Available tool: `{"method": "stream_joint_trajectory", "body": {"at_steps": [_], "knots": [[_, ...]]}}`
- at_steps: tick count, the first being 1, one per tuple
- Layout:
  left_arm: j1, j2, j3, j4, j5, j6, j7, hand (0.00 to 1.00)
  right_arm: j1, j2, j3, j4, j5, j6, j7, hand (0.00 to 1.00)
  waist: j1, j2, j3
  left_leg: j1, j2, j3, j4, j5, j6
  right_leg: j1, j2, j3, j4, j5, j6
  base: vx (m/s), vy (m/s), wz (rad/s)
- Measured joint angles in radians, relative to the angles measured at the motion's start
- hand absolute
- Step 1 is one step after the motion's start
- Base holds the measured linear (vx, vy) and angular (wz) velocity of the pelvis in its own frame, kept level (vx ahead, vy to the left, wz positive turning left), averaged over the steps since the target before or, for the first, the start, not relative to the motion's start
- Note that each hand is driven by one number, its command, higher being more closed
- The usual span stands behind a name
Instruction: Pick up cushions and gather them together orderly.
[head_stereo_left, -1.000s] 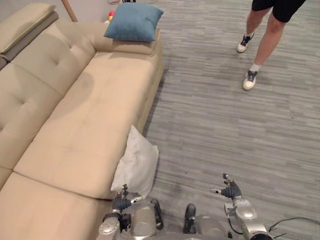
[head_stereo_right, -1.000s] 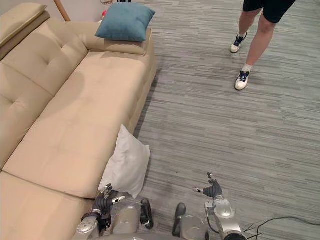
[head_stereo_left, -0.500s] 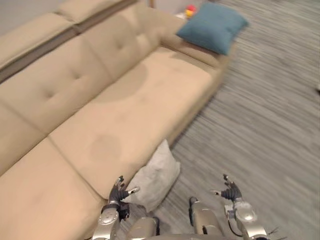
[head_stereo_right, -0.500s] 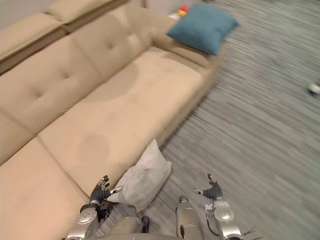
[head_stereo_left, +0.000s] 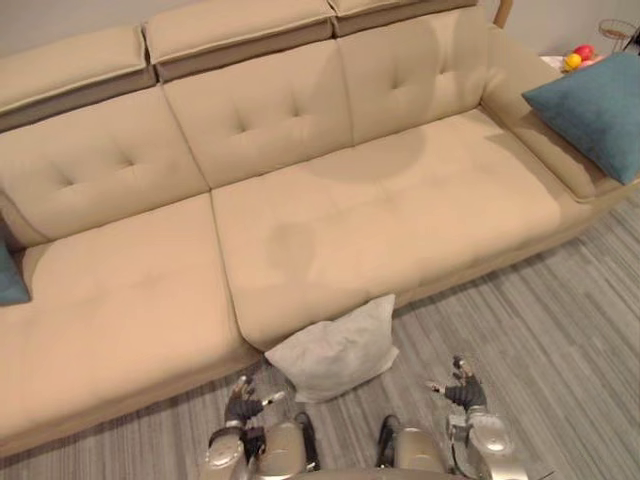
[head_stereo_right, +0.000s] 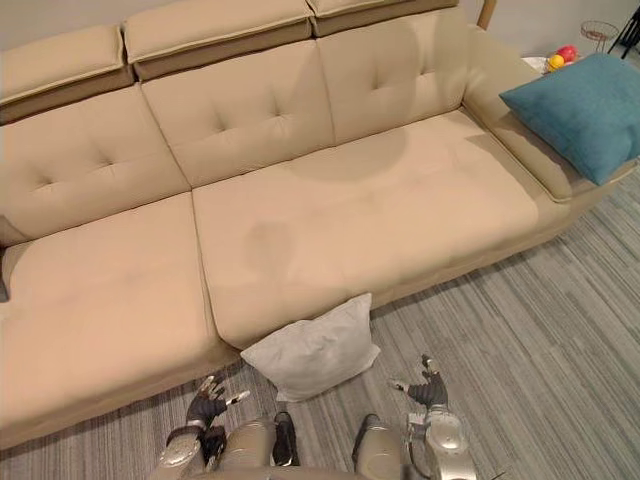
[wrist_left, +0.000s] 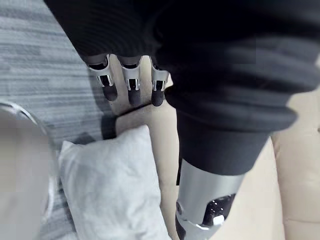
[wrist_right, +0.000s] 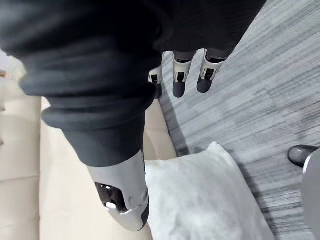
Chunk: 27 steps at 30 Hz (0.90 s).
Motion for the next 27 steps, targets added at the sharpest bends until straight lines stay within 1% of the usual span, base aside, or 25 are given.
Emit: {"method": "stream_joint_trajectory", "body": {"at_steps": [1,3,4,5,6,8,9,10,11,12,13,14,15,16,17,18,19,20,21,22,23,24,25,26,27], "knots": [[0.0,0.008,0.001,0.002,0.0,0.0,0.0,0.0,-0.005,0.0,0.001,0.008,0.0,0.0,-0.001,0.0,-0.001,-0.003,0.002,-0.008,-0.001,-0.002,0.003,0.001,0.002,-0.005,-0.001,-0.002,0.001,0.002,0.001,-0.07,0.041,0.15],[-0.019,0.049,0.001,0.003,0.001,0.0,0.002,0.0,-0.053,-0.007,0.018,0.05,-0.002,0.002,-0.006,0.0,-0.002,-0.021,0.011,-0.078,0.0,-0.012,0.035,0.005,0.009,-0.068,-0.007,-0.012,0.037,0.006,-0.005,-0.07,0.016,0.15],[-0.031,0.059,0.001,0.003,0.001,0.0,0.003,0.0,-0.071,-0.013,0.025,0.062,-0.003,0.002,-0.01,0.0,-0.002,-0.024,0.014,-0.1,0.001,-0.018,0.05,0.006,0.01,-0.09,-0.009,-0.016,0.05,0.006,-0.006,-0.06,-0.005,0.2],[-0.067,0.077,0.001,0.002,0.0,0.0,0.006,0.0,-0.111,-0.032,0.032,0.074,-0.01,0.008,-0.02,0.0,-0.001,-0.028,0.037,-0.142,0.003,-0.029,0.08,0.007,0.012,-0.127,-0.013,-0.02,0.08,0.005,-0.007,-0.09,0.002,0.19],[-0.108,0.094,0.001,0.001,0.0,-0.001,0.01,0.0,-0.154,-0.051,0.033,0.087,-0.011,0.014,-0.021,0.0,-0.001,-0.032,0.077,-0.164,0.003,-0.033,0.105,0.008,0.012,-0.148,-0.015,-0.019,0.106,0.003,-0.011,-0.15,-0.002,0.15],[-0.167,0.124,0.001,-0.004,-0.004,-0.005,0.023,0.0,-0.232,-0.087,0.033,0.1,-0.01,0.017,-0.037,0.0,-0.001,-0.034,0.115,-0.227,0.003,-0.037,0.15,0.003,0.02,-0.211,-0.02,-0.014,0.156,-0.003,-0.019,-0.17,0.005,0.05],[-0.182,0.132,0.001,-0.005,-0.005,-0.007,0.025,0.0,-0.252,-0.097,0.033,0.102,-0.01,0.016,-0.045,0.0,-0.001,-0.035,0.121,-0.25,0.004,-0.039,0.163,0.002,0.022,-0.234,-0.024,-0.014,0.171,-0.004,-0.02,-0.21,0.02,0.09],[-0.225,0.151,0.001,-0.008,-0.013,-0.008,0.035,0.0,-0.297,-0.123,0.031,0.103,-0.009,0.016,-0.065,0.0,-0.002,-0.033,0.131,-0.321,0.012,-0.043,0.202,-0.007,0.041,-0.304,-0.032,-0.013,0.215,-0.013,-0.022,-0.2,0.02,0.09],[-0.248,0.159,0.002,-0.011,-0.023,-0.011,0.043,0.0,-0.323,-0.134,0.032,0.105,-0.009,0.016,-0.069,0.0,0.0,-0.03,0.138,-0.362,0.021,-0.042,0.23,-0.013,0.05,-0.341,-0.032,-0.012,0.234,-0.017,-0.022,-0.24,0.021,0.03],[-0.297,0.174,0.003,-0.012,-0.031,-0.021,0.056,0.0,-0.377,-0.147,0.033,0.112,-0.009,0.016,-0.082,0.0,0.004,-0.032,0.162,-0.431,0.035,-0.043,0.278,-0.025,0.057,-0.408,-0.03,-0.007,0.274,-0.021,-0.026,-0.2,0.019,-0.08],[-0.336,0.181,0.004,-0.017,-0.044,-0.026,0.067,0.0,-0.417,-0.153,0.035,0.11,-0.008,0.015,-0.099,0.0,0.005,-0.031,0.172,-0.501,0.048,-0.046,0.316,-0.03,0.063,-0.475,-0.03,-0.005,0.302,-0.022,-0.027,-0.21,0.019,-0.13],[-0.361,0.183,0.007,-0.024,-0.046,-0.027,0.071,0.0,-0.446,-0.156,0.038,0.11,-0.007,0.015,-0.108,0.0,0.007,-0.031,0.176,-0.545,0.059,-0.044,0.336,-0.036,0.07,-0.515,-0.03,-0.004,0.313,-0.021,-0.027,-0.23,0.027,-0.15],[-0.417,0.184,0.017,-0.038,-0.054,-0.029,0.087,0.0,-0.509,-0.163,0.044,0.109,-0.007,0.016,-0.12,0.0,0.012,-0.031,0.202,-0.629,0.08,-0.041,0.375,-0.037,0.074,-0.594,-0.026,-0.004,0.342,-0.018,-0.031,-0.17,0.015,-0.16],[-0.48,0.182,0.021,-0.043,-0.07,-0.033,0.098,0.0,-0.557,-0.171,0.055,0.099,-0.007,0.016,-0.138,0.0,0.021,-0.03,0.226,-0.702,0.097,-0.044,0.412,-0.037,0.074,-0.664,-0.022,-0.002,0.374,-0.009,-0.047,-0.16,0.005,-0.16],[-0.513,0.181,0.021,-0.049,-0.082,-0.035,0.107,0.0,-0.583,-0.174,0.064,0.09,-0.007,0.016,-0.148,0.0,0.023,-0.03,0.233,-0.748,0.105,-0.047,0.434,-0.038,0.075,-0.708,-0.021,-0.002,0.392,-0.01,-0.047,-0.12,-0.012,-0.12],[-0.566,0.177,0.032,-0.076,-0.096,-0.04,0.113,0.0,-0.643,-0.177,0.076,0.069,-0.008,0.016,-0.154,0.0,0.024,-0.03,0.247,-0.837,0.111,-0.058,0.465,-0.033,0.079,-0.792,-0.017,-0.002,0.423,-0.007,-0.052,-0.14,-0.005,-0.08],[-0.589,0.173,0.04,-0.089,-0.101,-0.044,0.115,0.0,-0.671,-0.178,0.081,0.056,-0.008,0.016,-0.16,0.0,0.024,-0.03,0.257,-0.872,0.114,-0.059,0.477,-0.029,0.083,-0.826,-0.017,-0.002,0.434,-0.005,-0.054,-0.12,0.003,-0.12],[-0.637,0.161,0.052,-0.122,-0.116,-0.052,0.128,0.0,-0.74,-0.177,0.092,0.03,-0.009,0.016,-0.178,0.0,0.025,-0.031,0.287,-0.938,0.126,-0.062,0.509,-0.025,0.091,-0.892,-0.018,-0.001,0.464,0.0,-0.064,-0.09,0.007,-0.12],[-0.669,0.148,0.057,-0.149,-0.123,-0.054,0.132,0.0,-0.789,-0.178,0.106,0.005,-0.009,0.015,-0.188,0.0,0.026,-0.03,0.302,-0.994,0.129,-0.066,0.533,-0.023,0.096,-0.949,-0.019,0.002,0.493,-0.001,-0.068,-0.05,0.008,-0.11],[-0.68,0.14,0.057,-0.163,-0.124,-0.055,0.133,0.0,-0.819,-0.178,0.112,-0.008,-0.01,0.016,-0.193,0.0,0.027,-0.03,0.302,-1.022,0.129,-0.067,0.545,-0.02,0.1,-0.979,-0.022,0.002,0.508,-0.004,-0.072,-0.04,-0.002,-0.02],[-0.709,0.118,0.056,-0.19,-0.131,-0.057,0.139,0.0,-0.869,-0.178,0.124,-0.031,-0.013,0.015,-0.21,0.0,0.029,-0.03,0.314,-1.075,0.133,-0.072,0.579,-0.02,0.101,-1.032,-0.032,0.004,0.55,-0.012,-0.083,-0.04,-0.024,0.04],[-0.734,0.098,0.054,-0.205,-0.133,-0.058,0.149,0.0,-0.913,-0.177,0.132,-0.032,-0.019,0.016,-0.218,0.0,0.034,-0.029,0.315,-1.117,0.139,-0.077,0.609,-0.02,0.102,-1.073,-0.034,0.006,0.584,-0.024,-0.085,-0.05,-0.035,0.05],[-0.747,0.09,0.052,-0.212,-0.137,-0.058,0.151,0.0,-0.933,-0.177,0.132,-0.032,-0.02,0.016,-0.221,0.0,0.037,-0.029,0.315,-1.135,0.141,-0.081,0.621,-0.021,0.102,-1.09,-0.035,0.007,0.6,-0.03,-0.088,-0.05,-0.056,0.1],[-0.778,0.073,0.043,-0.226,-0.141,-0.059,0.158,0.0,-0.978,-0.179,0.131,-0.032,-0.02,0.016,-0.239,0.0,0.048,-0.029,0.315,-1.168,0.143,-0.092,0.644,-0.021,0.102,-1.122,-0.038,0.006,0.633,-0.041,-0.094,-0.06,-0.069,0.2],[-0.808,0.057,0.032,-0.244,-0.141,-0.06,0.173,0.0,-1.018,-0.176,0.133,-0.032,-0.02,0.017,-0.258,0.0,0.053,-0.029,0.315,-1.198,0.142,-0.099,0.663,-0.021,0.102,-1.153,-0.048,0.005,0.665,-0.054,-0.097,-0.07,-0.073,0.22]]}}
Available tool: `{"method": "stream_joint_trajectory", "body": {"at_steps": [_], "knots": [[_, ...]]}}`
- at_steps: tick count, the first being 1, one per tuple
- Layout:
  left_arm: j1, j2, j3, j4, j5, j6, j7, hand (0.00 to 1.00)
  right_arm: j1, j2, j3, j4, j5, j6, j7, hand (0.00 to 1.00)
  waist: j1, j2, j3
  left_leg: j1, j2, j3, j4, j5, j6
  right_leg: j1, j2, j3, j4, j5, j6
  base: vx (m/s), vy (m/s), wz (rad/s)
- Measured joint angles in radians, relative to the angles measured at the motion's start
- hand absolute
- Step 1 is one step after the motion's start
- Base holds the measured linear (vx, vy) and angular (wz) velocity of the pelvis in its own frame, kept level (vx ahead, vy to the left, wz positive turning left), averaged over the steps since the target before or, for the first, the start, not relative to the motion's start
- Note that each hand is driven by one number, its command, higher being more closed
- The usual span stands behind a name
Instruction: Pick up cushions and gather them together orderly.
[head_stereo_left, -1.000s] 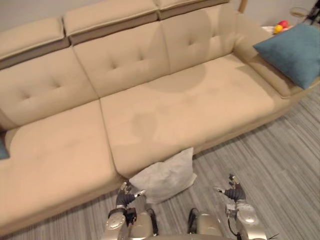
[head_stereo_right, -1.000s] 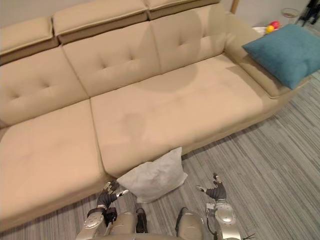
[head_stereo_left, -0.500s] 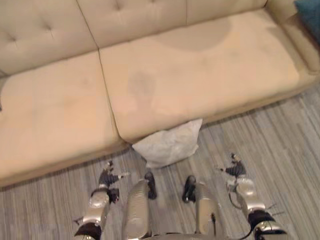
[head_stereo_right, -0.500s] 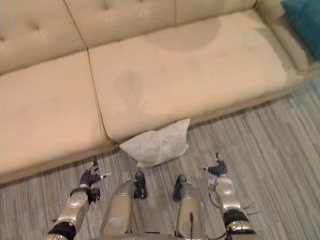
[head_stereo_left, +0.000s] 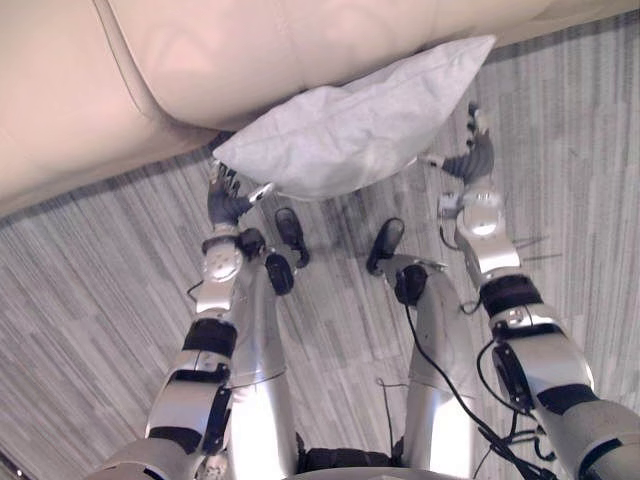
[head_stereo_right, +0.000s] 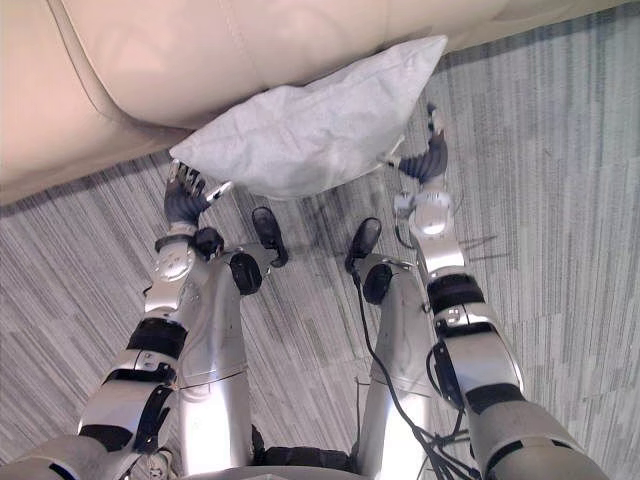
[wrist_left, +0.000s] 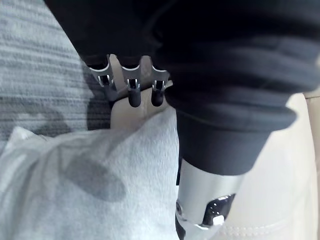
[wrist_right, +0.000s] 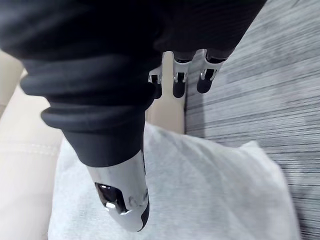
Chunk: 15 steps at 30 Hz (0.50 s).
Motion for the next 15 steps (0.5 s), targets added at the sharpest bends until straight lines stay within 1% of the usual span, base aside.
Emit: {"method": "stream_joint_trajectory", "body": {"at_steps": [2,3,6,7,10,11,12,15], "knots": [[-0.034,-0.011,-0.017,-0.035,0.0,-0.005,0.031,0.0,-0.064,0.007,0.019,0.0,0.0,0.001,-0.015,0.0,0.0,0.0,0.0,-0.045,0.0,-0.014,0.027,-0.002,0.0,-0.041,-0.004,0.0,0.039,-0.019,-0.001,-0.09,-0.065,0.18],[-0.065,-0.017,-0.022,-0.047,0.0,-0.007,0.053,1.0,-0.096,0.014,0.018,0.0,0.0,0.004,-0.032,1.0,0.0,0.0,0.0,-0.075,0.001,-0.018,0.036,-0.005,-0.006,-0.072,-0.008,-0.002,0.057,-0.028,0.005,-0.1,-0.052,0.13],[-0.124,-0.022,-0.034,-0.061,0.001,-0.007,0.102,1.0,-0.136,0.032,0.019,0.001,0.0,0.005,-0.068,1.0,-0.001,0.0,0.0,-0.125,0.001,-0.023,0.052,-0.003,-0.006,-0.126,-0.018,-0.004,0.092,-0.034,0.003,-0.09,-0.022,0.12],[-0.147,-0.022,-0.035,-0.064,0.001,-0.006,0.13,1.0,-0.149,0.046,0.018,-0.013,0.001,0.007,-0.087,1.0,-0.002,0.0,0.0,-0.142,0.004,-0.027,0.059,-0.001,-0.009,-0.141,-0.019,-0.007,0.104,-0.036,-0.001,-0.06,-0.004,0.08],[-0.165,-0.018,-0.035,-0.067,0.001,-0.004,0.159,1.0,-0.148,0.061,0.018,-0.066,0.002,0.024,-0.108,1.0,-0.005,0.0,0.0,-0.155,0.012,-0.03,0.076,0.001,-0.011,-0.155,-0.018,-0.008,0.122,-0.04,-0.007,-0.03,0.002,0.0],[-0.166,-0.011,-0.035,-0.073,0.002,-0.004,0.175,1.0,-0.148,0.062,0.019,-0.082,0.001,0.028,-0.111,1.0,-0.005,0.0,0.0,-0.158,0.017,-0.031,0.084,0.004,-0.016,-0.157,-0.016,-0.009,0.131,-0.041,-0.013,-0.02,0.008,-0.03],[-0.166,-0.007,-0.035,-0.074,0.002,-0.003,0.178,1.0,-0.144,0.062,0.019,-0.098,0.002,0.032,-0.111,1.0,-0.008,0.0,-0.001,-0.157,0.018,-0.034,0.087,0.009,-0.013,-0.157,-0.016,-0.009,0.136,-0.041,-0.015,0.0,0.0,0.0],[-0.165,-0.005,-0.046,-0.109,0.003,0.004,0.197,1.0,-0.107,0.063,0.019,-0.176,0.002,0.032,-0.109,1.0,-0.013,0.0,-0.001,-0.155,0.02,-0.041,0.091,0.014,-0.018,-0.153,-0.01,-0.009,0.143,-0.042,-0.016,-0.01,0.002,-0.02]]}}
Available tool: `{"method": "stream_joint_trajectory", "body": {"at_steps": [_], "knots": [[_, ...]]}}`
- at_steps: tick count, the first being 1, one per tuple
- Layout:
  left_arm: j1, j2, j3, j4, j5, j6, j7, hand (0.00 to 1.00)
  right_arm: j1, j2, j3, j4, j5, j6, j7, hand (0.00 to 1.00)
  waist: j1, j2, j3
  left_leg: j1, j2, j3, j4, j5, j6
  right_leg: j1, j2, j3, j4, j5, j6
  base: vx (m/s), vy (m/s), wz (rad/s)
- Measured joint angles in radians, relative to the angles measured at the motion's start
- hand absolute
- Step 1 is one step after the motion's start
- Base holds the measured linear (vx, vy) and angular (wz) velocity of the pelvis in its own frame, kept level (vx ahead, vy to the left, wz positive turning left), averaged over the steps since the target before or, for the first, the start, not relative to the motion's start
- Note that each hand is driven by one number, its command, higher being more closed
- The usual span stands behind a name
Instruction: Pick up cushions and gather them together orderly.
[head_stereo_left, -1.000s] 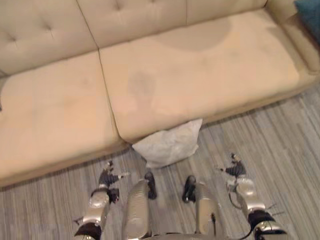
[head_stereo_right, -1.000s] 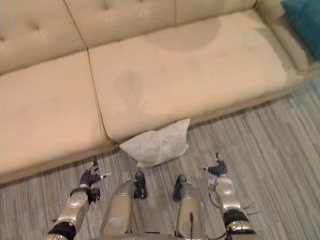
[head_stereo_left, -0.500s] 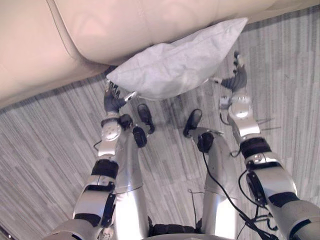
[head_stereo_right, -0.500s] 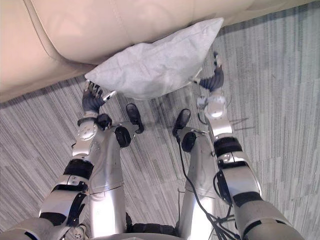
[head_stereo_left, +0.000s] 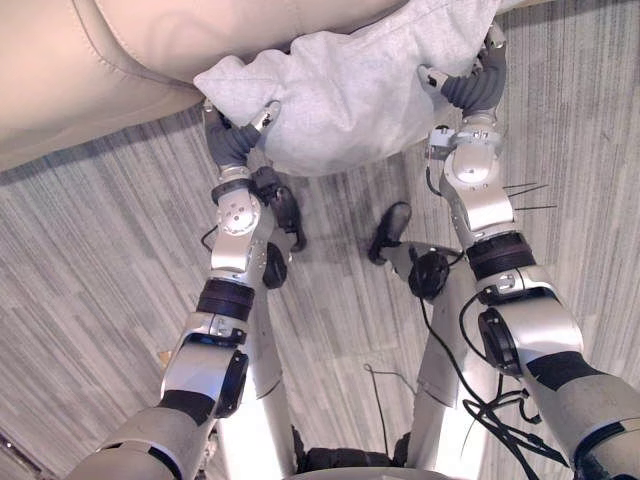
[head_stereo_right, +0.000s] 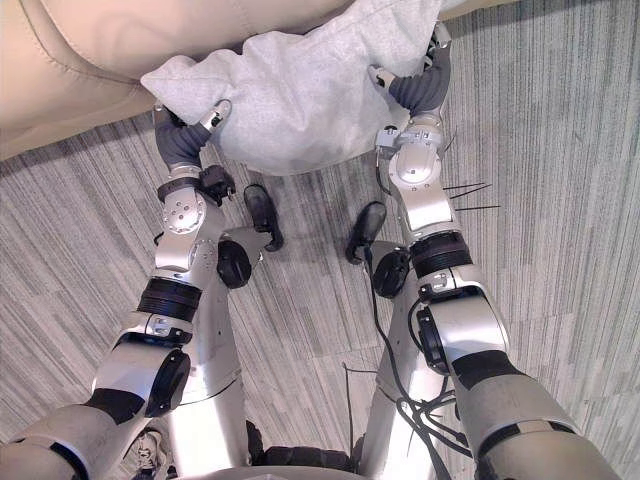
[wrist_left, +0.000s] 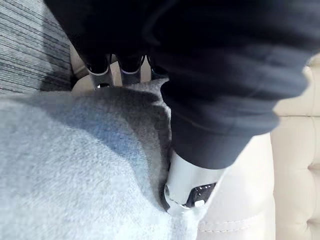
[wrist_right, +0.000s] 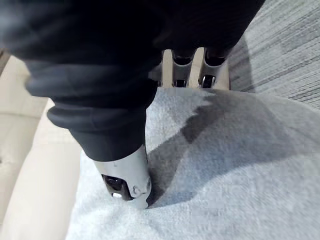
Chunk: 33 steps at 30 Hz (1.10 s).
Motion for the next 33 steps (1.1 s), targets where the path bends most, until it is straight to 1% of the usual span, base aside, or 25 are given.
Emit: {"method": "stream_joint_trajectory", "body": {"at_steps": [1,2,4,5,6,7,8,9,10,11,12,13,14,15,16,18,19,20,21,22,23,25,26,29,33], "knots": [[0.005,0.007,-0.012,-0.029,0.0,0.001,0.002,1.0,0.037,0.004,0.0,-0.048,0.0,0.0,0.002,1.0,-0.003,0.0,0.0,0.018,0.007,-0.002,0.0,0.001,-0.002,0.019,0.01,0.001,-0.004,0.0,0.0,-0.02,0.004,-0.06],[0.007,0.007,-0.012,-0.034,0.0,0.002,0.002,1.0,0.047,0.006,0.0,-0.058,0.0,0.0,0.002,1.0,-0.003,0.0,0.0,0.023,0.009,-0.002,-0.001,0.001,-0.002,0.025,0.012,0.001,-0.005,0.0,0.0,-0.03,0.002,-0.08],[0.035,0.009,-0.012,-0.079,0.001,0.001,0.003,1.0,0.101,0.027,0.001,-0.115,0.006,-0.007,0.006,1.0,-0.015,-0.001,-0.001,0.07,0.012,0.0,-0.015,0.001,-0.003,0.072,0.02,0.001,-0.024,0.0,0.0,-0.03,0.0,-0.05],[0.062,0.008,-0.014,-0.112,0.001,-0.001,0.003,1.0,0.146,0.044,0.006,-0.162,0.01,-0.015,0.014,1.0,-0.019,0.001,-0.004,0.113,0.014,0.003,-0.036,0.001,-0.006,0.116,0.029,0.001,-0.051,0.0,-0.001,-0.05,0.001,-0.06],[0.088,0.003,-0.017,-0.136,0.012,-0.006,0.003,1.0,0.202,0.057,0.014,-0.214,0.01,-0.031,0.027,1.0,-0.02,0.001,-0.004,0.167,0.014,0.01,-0.068,-0.001,-0.016,0.168,0.035,-0.001,-0.087,0.0,0.001,-0.06,-0.001,-0.06],[0.102,0.002,-0.019,-0.146,0.017,-0.008,0.003,1.0,0.23,0.065,0.017,-0.238,0.01,-0.038,0.033,1.0,-0.021,0.001,-0.004,0.197,0.014,0.014,-0.088,0.0,-0.018,0.196,0.04,-0.002,-0.107,0.002,0.002,-0.06,-0.008,-0.05],[0.137,0.002,-0.02,-0.171,0.024,-0.01,-0.001,1.0,0.286,0.088,0.019,-0.29,0.01,-0.046,0.045,1.0,-0.022,0.001,-0.004,0.262,0.014,0.022,-0.13,0.005,-0.026,0.258,0.05,-0.005,-0.153,0.011,0.007,-0.04,-0.021,-0.06],[0.186,-0.001,-0.027,-0.2,0.028,-0.01,-0.002,1.0,0.348,0.106,0.03,-0.335,0.01,-0.057,0.047,1.0,-0.023,0.001,-0.004,0.339,0.012,0.036,-0.177,0.009,-0.032,0.333,0.055,-0.01,-0.202,0.021,0.003,-0.02,-0.024,-0.05],[0.216,-0.006,-0.036,-0.211,0.03,-0.011,-0.002,1.0,0.38,0.113,0.041,-0.343,0.01,-0.064,0.048,1.0,-0.023,0.0,-0.009,0.38,0.012,0.043,-0.2,0.009,-0.032,0.37,0.057,-0.012,-0.225,0.022,0.005,0.0,0.0,0.0],[0.305,-0.026,-0.063,-0.235,0.039,-0.013,-0.004,1.0,0.467,0.125,0.064,-0.354,0.01,-0.072,0.055,1.0,-0.024,0.001,-0.086,0.416,0.01,0.057,-0.244,0.012,-0.036,0.406,0.061,-0.017,-0.268,0.025,0.009,0.09,-0.017,0.11],[0.387,-0.044,-0.086,-0.268,0.048,-0.015,-0.006,1.0,0.546,0.125,0.086,-0.381,0.009,-0.073,0.071,1.0,-0.026,0.0,-0.133,0.47,0.005,0.064,-0.281,0.02,-0.049,0.462,0.061,-0.026,-0.306,0.027,0.011,0.09,-0.011,0.16],[0.418,-0.051,-0.095,-0.276,0.053,-0.02,-0.009,1.0,0.579,0.125,0.092,-0.395,0.009,-0.073,0.079,1.0,-0.026,0.0,-0.133,0.515,0.001,0.064,-0.299,0.021,-0.051,0.511,0.061,-0.031,-0.325,0.026,0.011,0.17,-0.011,0.23],[0.476,-0.067,-0.098,-0.279,0.06,-0.026,-0.026,1.0,0.64,0.125,0.107,-0.415,0.009,-0.073,0.095,1.0,-0.026,-0.001,-0.135,0.604,-0.005,0.066,-0.333,0.026,-0.05,0.606,0.062,-0.042,-0.363,0.029,0.007,0.16,-0.018,0.22],[0.539,-0.074,-0.099,-0.282,0.063,-0.027,-0.032,1.0,0.7,0.126,0.127,-0.431,0.009,-0.073,0.116,1.0,-0.024,-0.006,-0.156,0.681,-0.013,0.072,-0.369,0.024,-0.053,0.684,0.062,-0.05,-0.4,0.029,0.008,0.2,-0.018,0.21],[0.57,-0.073,-0.1,-0.285,0.067,-0.027,-0.037,1.0,0.727,0.126,0.137,-0.442,0.009,-0.073,0.126,1.0,-0.024,-0.009,-0.165,0.719,-0.021,0.076,-0.392,0.024,-0.054,0.72,0.062,-0.051,-0.42,0.028,0.009,0.18,-0.005,0.17],[0.69,-0.071,-0.105,-0.296,0.073,-0.031,-0.066,1.0,0.82,0.124,0.176,-0.469,0.008,-0.075,0.168,1.0,-0.02,-0.014,-0.208,0.855,-0.047,0.09,-0.476,0.028,-0.059,0.851,0.059,-0.054,-0.498,0.029,0.025,0.18,0.015,0.16],[0.718,-0.069,-0.107,-0.296,0.077,-0.035,-0.073,1.0,0.839,0.123,0.185,-0.468,0.008,-0.076,0.18,1.0,-0.02,-0.017,-0.215,0.891,-0.06,0.091,-0.504,0.032,-0.064,0.883,0.056,-0.053,-0.517,0.029,0.032,0.19,0.019,0.21],[0.759,-0.044,-0.128,-0.295,0.076,-0.038,-0.079,1.0,0.867,0.12,0.201,-0.468,0.007,-0.077,0.199,1.0,-0.021,-0.027,-0.229,0.954,-0.086,0.099,-0.563,0.05,-0.073,0.932,0.045,-0.051,-0.547,0.031,0.036,0.19,0.007,0.26],[0.798,-0.011,-0.147,-0.295,0.076,-0.038,-0.097,1.0,0.891,0.109,0.216,-0.466,0.005,-0.077,0.217,1.0,-0.02,-0.031,-0.249,1.002,-0.106,0.1,-0.619,0.069,-0.074,0.974,0.039,-0.054,-0.583,0.036,0.043,0.19,0.001,0.27],[0.813,0.0,-0.15,-0.295,0.077,-0.039,-0.106,1.0,0.9,0.103,0.219,-0.465,0.003,-0.077,0.229,1.0,-0.02,-0.031,-0.253,1.026,-0.114,0.101,-0.64,0.077,-0.074,0.996,0.037,-0.06,-0.599,0.039,0.047,0.18,-0.002,0.3],[0.842,0.017,-0.156,-0.295,0.078,-0.039,-0.12,1.0,0.914,0.087,0.228,-0.458,0.0,-0.077,0.247,1.0,-0.021,-0.03,-0.257,1.074,-0.13,0.095,-0.686,0.09,-0.076,1.046,0.032,-0.075,-0.633,0.043,0.051,0.16,-0.002,0.27],[0.885,0.018,-0.163,-0.295,0.085,-0.04,-0.15,1.0,0.942,0.068,0.232,-0.439,-0.001,-0.077,0.275,1.0,-0.02,-0.03,-0.263,1.138,-0.145,0.074,-0.728,0.096,-0.081,1.131,0.032,-0.104,-0.683,0.047,0.057,0.15,0.01,0.34],[0.893,0.017,-0.165,-0.295,0.093,-0.04,-0.157,1.0,0.949,0.064,0.232,-0.437,-0.001,-0.077,0.28,1.0,-0.02,-0.031,-0.265,1.147,-0.147,0.069,-0.735,0.096,-0.081,1.146,0.032,-0.111,-0.694,0.048,0.06,0.09,0.018,0.31],[0.924,0.016,-0.174,-0.295,0.097,-0.04,-0.181,1.0,0.971,0.057,0.232,-0.433,-0.001,-0.077,0.287,1.0,-0.021,-0.03,-0.298,1.164,-0.159,0.049,-0.762,0.1,-0.079,1.193,0.037,-0.141,-0.753,0.063,0.071,0.08,0.042,0.24],[0.981,0.015,-0.175,-0.296,0.096,-0.04,-0.201,1.0,0.977,0.059,0.236,-0.433,-0.002,-0.077,0.31,1.0,-0.013,-0.03,-0.331,1.213,-0.167,0.062,-0.798,0.097,-0.071,1.267,0.047,-0.148,-0.847,0.103,0.09,0.1,0.075,0.02]]}}
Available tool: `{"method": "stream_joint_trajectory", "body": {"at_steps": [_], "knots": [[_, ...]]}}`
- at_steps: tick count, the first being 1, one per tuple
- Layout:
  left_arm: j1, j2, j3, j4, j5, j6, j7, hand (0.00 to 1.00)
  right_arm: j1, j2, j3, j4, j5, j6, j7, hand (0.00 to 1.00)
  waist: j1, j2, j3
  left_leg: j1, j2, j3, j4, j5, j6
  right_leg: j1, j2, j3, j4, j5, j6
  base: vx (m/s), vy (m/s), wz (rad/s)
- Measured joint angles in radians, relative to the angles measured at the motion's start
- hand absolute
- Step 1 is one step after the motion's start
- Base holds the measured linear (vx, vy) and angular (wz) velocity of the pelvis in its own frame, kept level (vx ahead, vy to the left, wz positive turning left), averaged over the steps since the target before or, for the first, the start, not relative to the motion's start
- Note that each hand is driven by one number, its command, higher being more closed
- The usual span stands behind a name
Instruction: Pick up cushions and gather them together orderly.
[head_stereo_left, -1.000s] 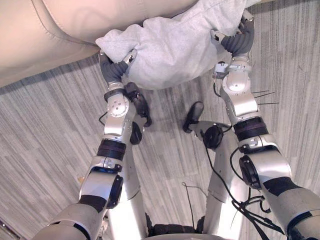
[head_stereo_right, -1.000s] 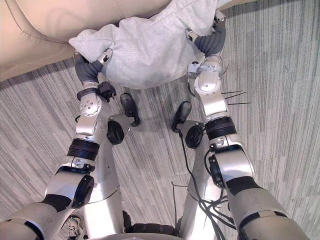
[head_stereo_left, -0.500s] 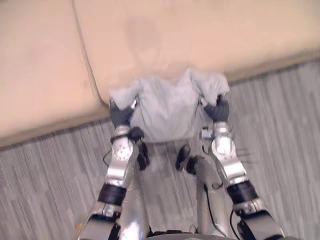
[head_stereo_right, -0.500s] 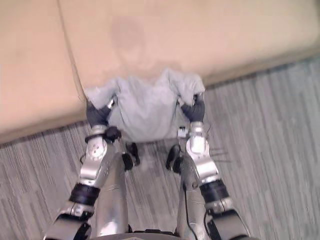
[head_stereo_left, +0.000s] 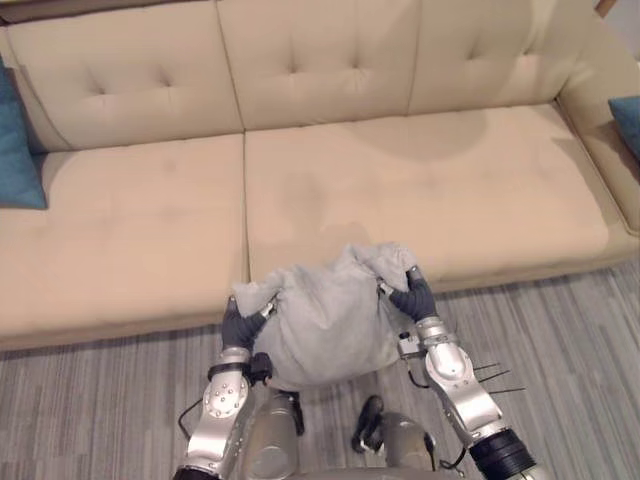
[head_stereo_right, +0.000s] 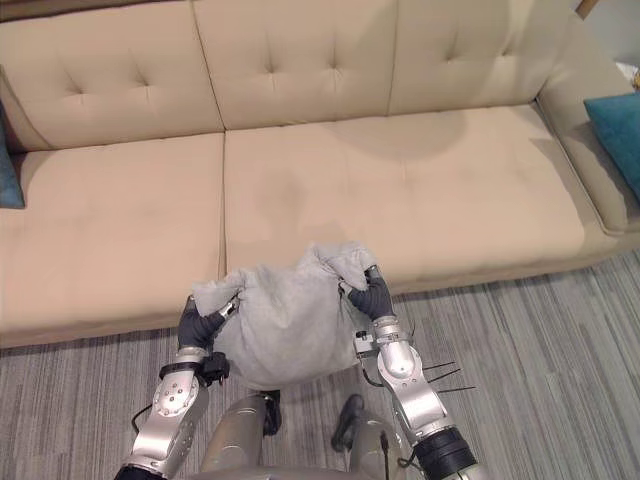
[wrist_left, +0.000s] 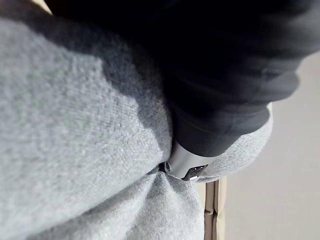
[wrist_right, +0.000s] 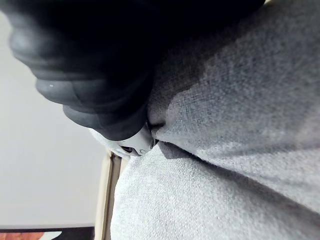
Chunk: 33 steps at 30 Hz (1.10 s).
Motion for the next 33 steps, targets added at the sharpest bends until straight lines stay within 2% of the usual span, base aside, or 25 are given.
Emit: {"method": "stream_joint_trajectory", "body": {"at_steps": [2,4,5,6,7,8,9,12,13,14,15,16,17,18,19,20,21,22,25,26,28,29,30,31,33], "knots": [[0.025,-0.002,0.0,-0.001,0.0,0.0,-0.001,1.0,-0.003,0.001,0.013,0.0,0.0,0.0,0.002,1.0,0.008,-0.002,-0.003,0.018,-0.004,0.025,0.0,-0.018,0.015,0.009,-0.004,0.018,-0.009,0.005,0.007,0.07,0.11,-0.25],[0.053,-0.01,0.001,-0.001,0.0,0.002,-0.004,1.0,-0.003,0.001,0.025,0.015,-0.009,0.0,0.01,1.0,0.024,0.0,-0.004,0.035,-0.006,0.05,0.022,-0.067,0.026,0.009,-0.018,0.046,0.017,0.001,0.013,0.05,0.122,-0.39],[0.066,-0.016,0.002,-0.001,0.0,0.005,-0.009,1.0,-0.003,0.002,0.025,0.039,-0.02,0.0,0.016,1.0,0.02,0.0,-0.003,0.052,-0.012,0.05,0.032,-0.1,0.026,0.002,-0.036,0.056,0.077,-0.004,0.022,0.03,0.151,-0.12],[0.077,-0.016,0.001,-0.001,0.0,0.012,-0.02,1.0,0.008,0.002,0.025,0.067,-0.027,0.002,0.017,1.0,0.015,-0.001,-0.003,0.079,-0.027,0.046,0.038,-0.12,0.037,-0.032,-0.069,0.074,0.22,-0.003,0.022,0.04,0.152,0.08],[0.08,-0.013,0.0,-0.001,0.001,0.014,-0.023,1.0,0.015,0.002,0.025,0.073,-0.029,0.004,0.017,1.0,0.009,-0.004,-0.004,0.095,-0.038,0.041,0.039,-0.129,0.043,-0.051,-0.086,0.097,0.296,0.006,0.01,0.09,0.133,0.33],[0.084,-0.009,0.0,-0.001,0.001,0.017,-0.022,1.0,0.021,0.003,0.025,0.075,-0.035,0.006,0.018,1.0,-0.008,-0.005,-0.004,0.125,-0.058,0.017,0.039,-0.14,0.056,-0.102,-0.104,0.154,0.429,0.051,-0.006,0.16,0.094,0.53],[0.082,0.0,-0.001,-0.003,0.002,0.019,-0.021,1.0,0.03,0.01,0.026,0.074,-0.036,0.005,0.019,1.0,-0.029,0.012,-0.001,0.143,-0.061,-0.009,0.032,-0.144,0.062,-0.159,-0.073,0.235,0.47,0.005,0.021,0.18,0.07,0.53],[0.056,0.007,-0.001,-0.009,0.003,0.02,-0.018,1.0,0.03,0.017,0.024,0.073,-0.035,0.005,0.019,1.0,-0.035,0.016,-0.001,0.153,-0.063,-0.045,0.007,-0.148,0.064,-0.218,-0.02,0.274,0.329,-0.016,0.019,0.16,-0.005,0.46],[0.039,0.009,-0.001,-0.009,0.004,0.021,-0.018,1.0,0.031,0.013,0.016,0.073,-0.035,0.005,0.019,1.0,-0.041,0.015,-0.001,0.166,-0.063,-0.067,-0.011,-0.147,0.064,-0.239,0.007,0.275,0.203,0.004,0.034,0.23,-0.077,0.64],[0.03,0.011,-0.002,-0.009,0.005,0.021,-0.018,1.0,0.032,0.007,0.013,0.073,-0.034,0.005,0.019,1.0,-0.059,0.015,-0.001,0.181,-0.065,-0.093,-0.02,-0.153,0.051,-0.238,0.033,0.302,0.074,0.056,0.05,0.33,-0.133,0.73],[0.026,0.015,-0.007,-0.009,0.005,0.021,-0.018,1.0,0.037,0.005,0.012,0.072,-0.033,0.005,0.018,1.0,-0.069,0.013,-0.003,0.191,-0.071,-0.104,-0.018,-0.161,0.035,-0.229,0.047,0.327,0.014,0.092,0.055,0.49,-0.263,1.13],[0.023,0.021,-0.035,-0.005,0.005,0.022,-0.018,1.0,0.062,0.0,0.003,0.07,-0.028,0.005,0.018,1.0,-0.093,0.017,-0.005,0.215,-0.081,-0.156,0.021,-0.198,-0.002,-0.202,0.05,0.381,-0.008,0.237,0.057,0.38,-0.218,0.92],[0.019,0.008,-0.048,0.005,0.006,0.025,-0.018,1.0,0.071,-0.009,-0.009,0.07,-0.027,0.007,0.018,1.0,-0.095,0.042,-0.013,0.225,-0.065,-0.167,0.032,-0.201,-0.016,-0.202,0.059,0.363,0.018,0.217,0.065,0.43,-0.225,0.77],[0.019,-0.002,-0.06,0.004,0.011,0.026,-0.019,1.0,0.078,-0.011,-0.025,0.07,-0.027,0.008,0.018,1.0,-0.085,0.06,-0.025,0.208,-0.043,-0.159,0.06,-0.188,-0.039,-0.2,0.071,0.35,0.023,0.193,0.053,0.35,-0.164,0.19],[0.013,-0.007,-0.065,0.004,0.015,0.024,-0.02,1.0,0.076,-0.013,-0.034,0.068,-0.027,0.008,0.018,1.0,-0.085,0.066,-0.028,0.183,-0.031,-0.148,0.105,-0.175,-0.062,-0.196,0.078,0.343,0.021,0.187,0.048,0.51,-0.265,0.16],[-0.001,-0.021,-0.065,0.007,0.018,0.025,-0.02,1.0,0.071,-0.022,-0.043,0.057,-0.027,0.008,0.018,1.0,-0.083,0.077,-0.029,0.123,0.004,-0.127,0.228,-0.143,-0.097,-0.171,0.096,0.321,-0.005,0.181,0.038,0.48,-0.266,0.09],[-0.011,-0.034,-0.064,0.013,0.018,0.025,-0.021,1.0,0.073,-0.03,-0.045,0.05,-0.023,0.008,0.018,1.0,-0.081,0.081,-0.028,0.086,0.039,-0.089,0.337,-0.091,-0.088,-0.129,0.114,0.317,-0.036,0.18,0.035,0.31,-0.173,0.02],[-0.013,-0.04,-0.064,0.022,0.018,0.025,-0.024,1.0,0.079,-0.036,-0.047,0.042,-0.02,0.009,0.018,1.0,-0.08,0.08,-0.028,0.078,0.063,-0.069,0.387,-0.075,-0.082,-0.096,0.121,0.318,-0.056,0.178,0.028,0.37,-0.144,-0.1],[-0.015,-0.07,-0.074,0.043,0.021,0.025,-0.048,1.0,0.12,-0.042,-0.082,-0.037,-0.002,0.006,0.018,1.0,-0.081,0.081,-0.029,0.058,0.099,0.013,0.497,-0.099,-0.049,0.03,0.121,0.335,-0.14,0.171,0.015,0.31,-0.059,-0.19],[-0.022,-0.073,-0.074,0.043,0.021,0.025,-0.054,1.0,0.117,-0.042,-0.094,-0.06,0.001,0.004,0.018,1.0,-0.079,0.081,-0.029,0.041,0.107,0.026,0.487,-0.11,-0.033,0.048,0.119,0.35,-0.159,0.171,0.015,0.26,0.049,-0.28],[-0.038,-0.087,-0.077,0.043,0.023,0.026,-0.065,1.0,0.117,-0.041,-0.12,-0.079,0.001,0.002,0.016,1.0,-0.08,0.082,-0.029,0.018,0.113,0.033,0.393,-0.112,-0.029,0.069,0.11,0.356,-0.18,0.171,0.015,0.15,0.105,-0.22],[-0.049,-0.093,-0.08,0.042,0.025,0.026,-0.065,1.0,0.117,-0.041,-0.132,-0.081,0.002,0.002,0.015,1.0,-0.081,0.084,-0.031,0.023,0.111,0.043,0.275,-0.102,-0.032,0.078,0.105,0.355,-0.186,0.171,0.016,0.11,0.174,-0.17],[-0.054,-0.107,-0.081,0.038,0.03,0.026,-0.065,1.0,0.12,-0.041,-0.141,-0.087,0.002,0.001,0.013,1.0,-0.084,0.104,-0.04,0.043,0.112,0.049,0.119,0.009,-0.031,0.078,0.116,0.357,-0.189,0.168,0.02,0.11,0.198,-0.2],[-0.06,-0.106,-0.081,0.036,0.034,0.026,-0.064,1.0,0.12,-0.034,-0.147,-0.089,0.002,0.002,0.01,1.0,-0.083,0.116,-0.043,0.045,0.115,0.046,0.083,0.018,-0.043,0.082,0.124,0.365,-0.193,0.16,0.037,0.11,0.231,-0.14],[-0.1,-0.083,-0.08,0.033,0.039,0.03,-0.058,1.0,0.115,0.025,-0.165,-0.093,0.002,0.002,-0.008,1.0,-0.087,0.104,-0.046,0.091,0.068,0.05,-0.016,0.009,-0.044,0.075,0.096,0.381,-0.208,0.17,0.055,0.08,0.218,0.06]]}}
